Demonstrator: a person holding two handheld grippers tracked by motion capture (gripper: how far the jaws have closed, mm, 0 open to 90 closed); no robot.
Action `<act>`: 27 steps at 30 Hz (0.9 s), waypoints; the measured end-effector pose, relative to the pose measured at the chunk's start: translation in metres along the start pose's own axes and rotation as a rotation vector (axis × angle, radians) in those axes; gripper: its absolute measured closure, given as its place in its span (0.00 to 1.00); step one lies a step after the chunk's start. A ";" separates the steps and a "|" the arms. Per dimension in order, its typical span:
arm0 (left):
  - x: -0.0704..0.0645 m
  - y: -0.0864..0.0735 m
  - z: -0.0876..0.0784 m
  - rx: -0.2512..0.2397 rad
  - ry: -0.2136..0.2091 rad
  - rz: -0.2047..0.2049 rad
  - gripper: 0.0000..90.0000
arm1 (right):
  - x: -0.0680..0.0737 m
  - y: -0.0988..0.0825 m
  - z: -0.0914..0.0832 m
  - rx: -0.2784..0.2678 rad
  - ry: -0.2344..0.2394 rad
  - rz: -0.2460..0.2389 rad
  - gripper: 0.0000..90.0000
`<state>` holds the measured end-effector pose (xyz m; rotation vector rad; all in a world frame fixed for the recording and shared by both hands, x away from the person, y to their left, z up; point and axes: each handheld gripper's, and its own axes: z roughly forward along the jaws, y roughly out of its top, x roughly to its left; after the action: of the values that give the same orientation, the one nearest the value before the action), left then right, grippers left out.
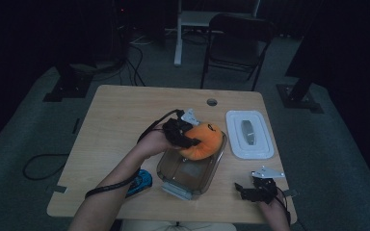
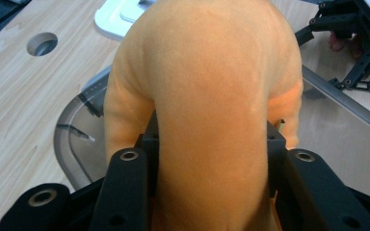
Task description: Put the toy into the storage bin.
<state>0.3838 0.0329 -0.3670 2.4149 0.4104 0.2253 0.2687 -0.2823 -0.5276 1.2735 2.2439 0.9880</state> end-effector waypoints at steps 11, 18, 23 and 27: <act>0.000 -0.005 0.017 0.056 -0.019 0.001 0.66 | 0.000 0.000 0.000 0.001 0.000 0.002 0.16; 0.001 -0.008 0.024 0.078 -0.025 -0.001 0.66 | -0.001 0.000 0.000 -0.001 0.005 0.007 0.16; 0.000 -0.008 0.029 0.100 -0.023 0.005 0.63 | 0.000 0.000 -0.001 -0.001 0.006 0.010 0.16; 0.002 -0.008 0.030 0.094 -0.029 -0.009 0.58 | -0.001 0.000 -0.001 -0.003 0.009 0.013 0.16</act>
<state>0.3914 0.0213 -0.3945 2.5044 0.4270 0.1707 0.2684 -0.2835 -0.5274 1.2864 2.2427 1.0027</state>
